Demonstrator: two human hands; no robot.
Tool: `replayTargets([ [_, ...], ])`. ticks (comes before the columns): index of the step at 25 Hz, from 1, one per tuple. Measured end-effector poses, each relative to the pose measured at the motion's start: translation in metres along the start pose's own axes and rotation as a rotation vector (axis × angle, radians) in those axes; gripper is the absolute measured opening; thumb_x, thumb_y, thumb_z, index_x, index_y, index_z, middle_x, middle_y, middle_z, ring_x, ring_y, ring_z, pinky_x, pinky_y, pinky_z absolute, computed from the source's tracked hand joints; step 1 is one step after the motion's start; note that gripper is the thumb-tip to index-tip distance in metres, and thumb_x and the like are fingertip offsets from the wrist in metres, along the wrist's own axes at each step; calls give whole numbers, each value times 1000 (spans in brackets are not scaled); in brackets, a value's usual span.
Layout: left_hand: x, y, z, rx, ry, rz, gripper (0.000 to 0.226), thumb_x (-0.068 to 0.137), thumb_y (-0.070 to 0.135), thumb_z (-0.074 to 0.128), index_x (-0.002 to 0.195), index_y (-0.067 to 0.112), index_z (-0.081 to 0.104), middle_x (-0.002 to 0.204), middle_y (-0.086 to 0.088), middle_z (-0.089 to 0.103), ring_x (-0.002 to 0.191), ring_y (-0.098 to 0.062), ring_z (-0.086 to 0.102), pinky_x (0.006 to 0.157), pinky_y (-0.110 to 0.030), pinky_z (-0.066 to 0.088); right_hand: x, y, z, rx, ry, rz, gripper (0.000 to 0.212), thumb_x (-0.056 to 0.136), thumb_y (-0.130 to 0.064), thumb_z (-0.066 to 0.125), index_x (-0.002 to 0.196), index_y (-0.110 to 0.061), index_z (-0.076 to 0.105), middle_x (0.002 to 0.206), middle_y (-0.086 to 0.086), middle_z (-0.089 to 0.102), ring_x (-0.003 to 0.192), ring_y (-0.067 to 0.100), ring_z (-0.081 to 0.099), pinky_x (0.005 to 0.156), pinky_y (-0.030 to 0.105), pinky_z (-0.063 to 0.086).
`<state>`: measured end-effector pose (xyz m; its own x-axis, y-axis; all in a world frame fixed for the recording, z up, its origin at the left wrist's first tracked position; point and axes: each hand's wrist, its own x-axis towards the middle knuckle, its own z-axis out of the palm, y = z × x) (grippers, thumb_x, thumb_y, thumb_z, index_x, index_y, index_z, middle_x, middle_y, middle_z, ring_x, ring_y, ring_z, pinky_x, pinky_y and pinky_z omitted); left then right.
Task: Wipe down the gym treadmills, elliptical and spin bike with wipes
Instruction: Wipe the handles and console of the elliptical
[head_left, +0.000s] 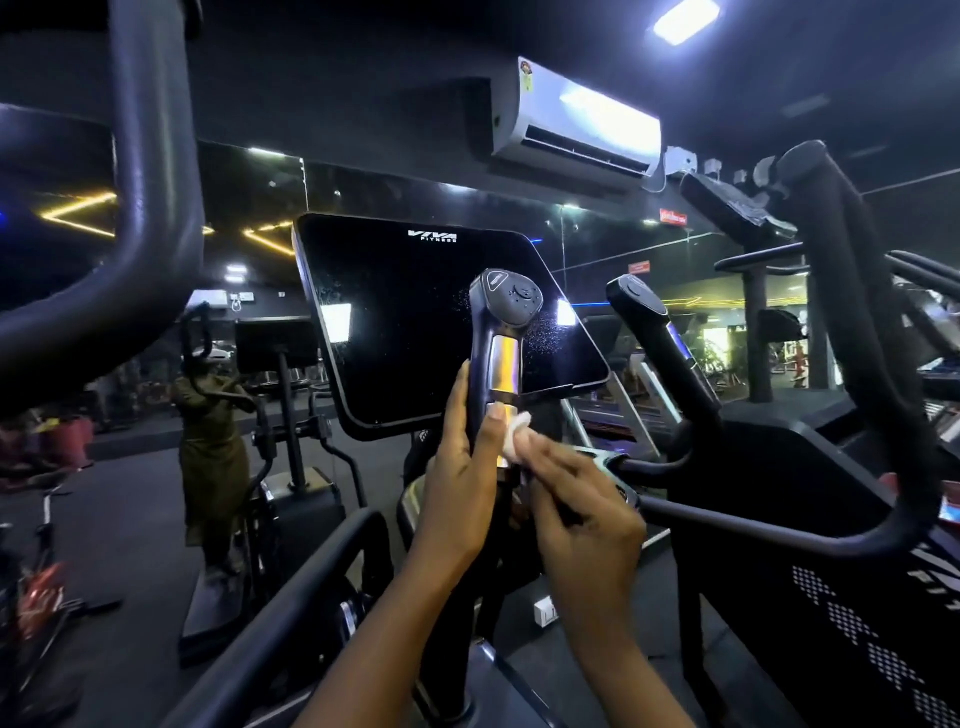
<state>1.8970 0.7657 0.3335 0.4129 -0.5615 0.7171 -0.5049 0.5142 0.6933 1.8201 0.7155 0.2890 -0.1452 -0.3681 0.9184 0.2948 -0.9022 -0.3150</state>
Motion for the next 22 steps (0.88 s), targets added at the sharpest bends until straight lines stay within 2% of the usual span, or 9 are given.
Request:
replayTargets([
  [4,-1,0,2,29,41,19,55,83,52,39,137,53,27,97,36,62,87,10,62,73,-17,48,-16,-1,-8,0,-9,-48,29,78,1,65,105,-8,68,100,0,69,96,4,64,84,13,47],
  [7,-4,3,3,12,44,8,48,91,53,46,133,62,25,95,8,70,57,-19,65,49,-30,51,30,4,0,-14,51,23,28,80,-2,64,106,-12,68,100,0,70,94,-5,61,83,7,43],
  [9,-6,4,3,18,46,6,47,91,52,44,129,67,22,92,2,70,49,-21,60,43,-30,49,57,4,12,22,52,73,29,81,1,64,106,-11,68,101,-2,69,95,-8,60,82,5,42],
  [11,-6,4,4,31,47,24,44,89,60,45,125,73,23,116,2,65,77,-26,68,63,-40,56,58,0,19,26,44,53,29,80,2,63,106,-11,69,102,-5,67,96,-6,60,84,7,43],
  [13,-4,2,3,38,58,61,49,83,61,44,125,73,23,141,9,49,120,-18,56,98,-46,47,37,-5,18,4,49,15,30,79,2,62,104,-10,70,103,-7,66,97,-4,61,86,8,43],
  [16,-3,1,2,30,57,83,48,84,56,41,125,72,24,146,14,41,129,-3,44,109,-41,37,0,-8,8,43,56,65,32,75,1,64,103,-12,70,100,-10,68,95,-3,63,84,8,44],
  [18,-4,0,2,20,55,76,45,87,55,43,125,72,25,140,12,49,116,-5,56,99,-40,47,-1,-7,0,105,37,141,31,75,-1,66,102,-16,71,96,-10,71,92,1,65,83,12,47],
  [20,-6,3,2,26,42,45,45,94,51,43,128,71,22,114,8,66,72,-11,68,63,-33,56,28,-1,-6,85,25,149,28,78,0,68,101,-16,71,96,-6,72,91,1,65,82,13,47],
  [22,-10,9,3,14,32,13,51,88,48,41,130,68,19,87,16,69,45,-18,60,41,-27,47,76,1,-3,-19,32,45,27,81,1,66,103,-14,70,99,-6,70,91,-3,63,82,10,46],
])
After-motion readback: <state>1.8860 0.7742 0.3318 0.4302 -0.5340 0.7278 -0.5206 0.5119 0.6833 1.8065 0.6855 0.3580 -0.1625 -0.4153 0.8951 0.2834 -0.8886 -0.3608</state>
